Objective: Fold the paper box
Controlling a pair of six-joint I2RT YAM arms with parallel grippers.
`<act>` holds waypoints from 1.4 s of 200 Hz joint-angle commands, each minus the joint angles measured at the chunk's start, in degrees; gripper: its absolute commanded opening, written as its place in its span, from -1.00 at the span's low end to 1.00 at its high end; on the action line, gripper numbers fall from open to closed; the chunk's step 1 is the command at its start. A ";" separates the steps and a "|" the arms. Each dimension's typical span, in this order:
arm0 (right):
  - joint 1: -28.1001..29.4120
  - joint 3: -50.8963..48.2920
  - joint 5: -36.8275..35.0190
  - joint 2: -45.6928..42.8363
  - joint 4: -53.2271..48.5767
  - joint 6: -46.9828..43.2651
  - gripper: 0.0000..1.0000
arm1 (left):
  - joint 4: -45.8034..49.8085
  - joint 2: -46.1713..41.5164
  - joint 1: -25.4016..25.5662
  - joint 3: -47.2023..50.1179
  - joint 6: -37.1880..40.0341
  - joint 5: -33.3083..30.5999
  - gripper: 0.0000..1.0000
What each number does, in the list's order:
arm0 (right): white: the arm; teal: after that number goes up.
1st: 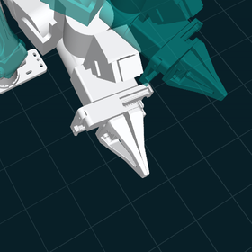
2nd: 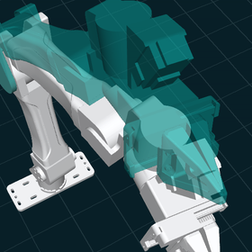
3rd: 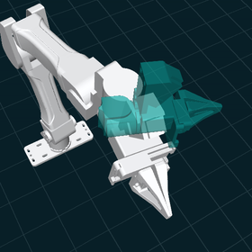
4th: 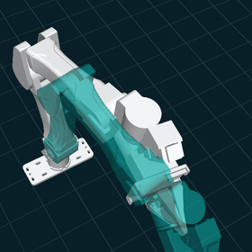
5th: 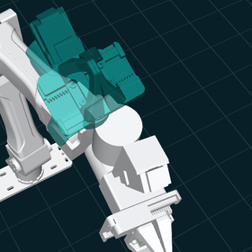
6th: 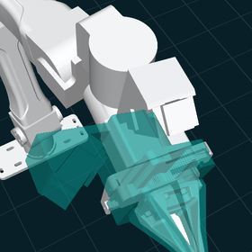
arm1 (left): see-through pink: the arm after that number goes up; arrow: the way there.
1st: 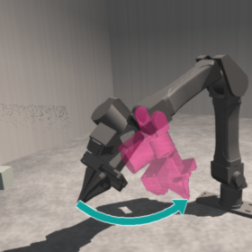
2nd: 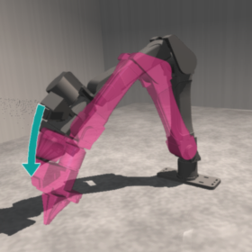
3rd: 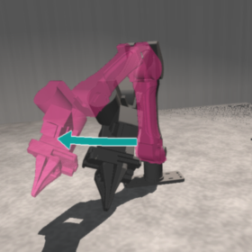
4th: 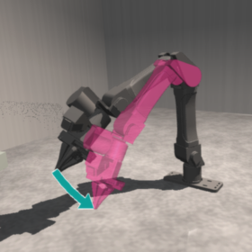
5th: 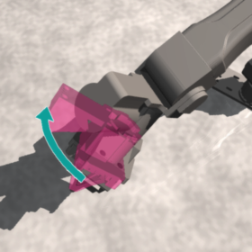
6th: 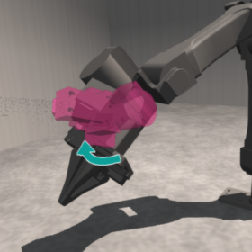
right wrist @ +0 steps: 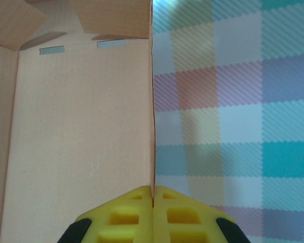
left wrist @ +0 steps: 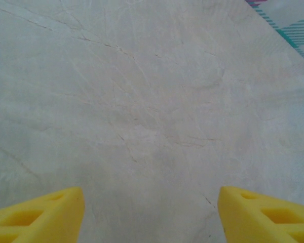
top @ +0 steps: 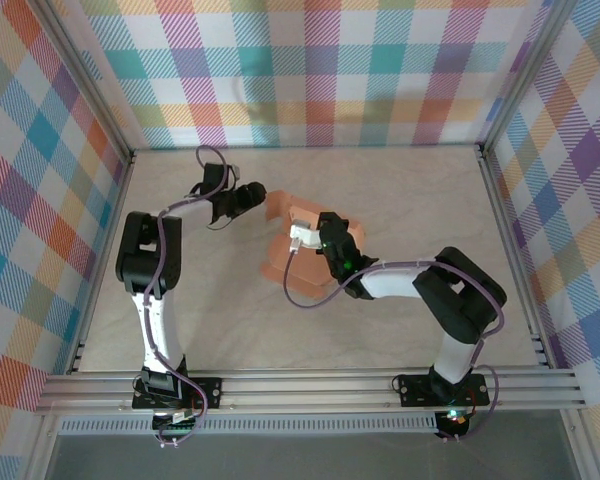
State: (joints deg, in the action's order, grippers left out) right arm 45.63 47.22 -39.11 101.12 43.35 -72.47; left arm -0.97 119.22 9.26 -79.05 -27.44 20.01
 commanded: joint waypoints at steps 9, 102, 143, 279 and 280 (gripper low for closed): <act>1.10 -0.64 -1.14 3.13 10.96 -8.38 -1.00 | 4.55 3.94 -1.01 -4.44 2.01 3.36 0.32; 2.57 0.07 -3.34 6.37 9.54 -7.94 -1.00 | 5.24 6.59 0.13 -6.79 5.63 12.70 0.23; 2.46 1.02 -3.34 5.82 5.37 -4.70 -1.00 | 0.56 2.42 0.85 -0.13 4.80 14.54 0.12; 1.45 5.79 0.57 4.04 -14.20 7.73 -1.00 | -18.45 -4.93 3.19 14.61 3.91 16.09 0.00; 1.42 5.87 0.59 4.01 -14.32 7.73 -1.00 | -18.41 -4.90 3.21 14.57 3.94 16.10 0.00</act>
State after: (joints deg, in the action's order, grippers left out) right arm 47.57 50.65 -41.47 106.96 38.87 -70.70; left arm -16.19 116.49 11.51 -64.73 -23.14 33.98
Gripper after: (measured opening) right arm 0.052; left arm 0.501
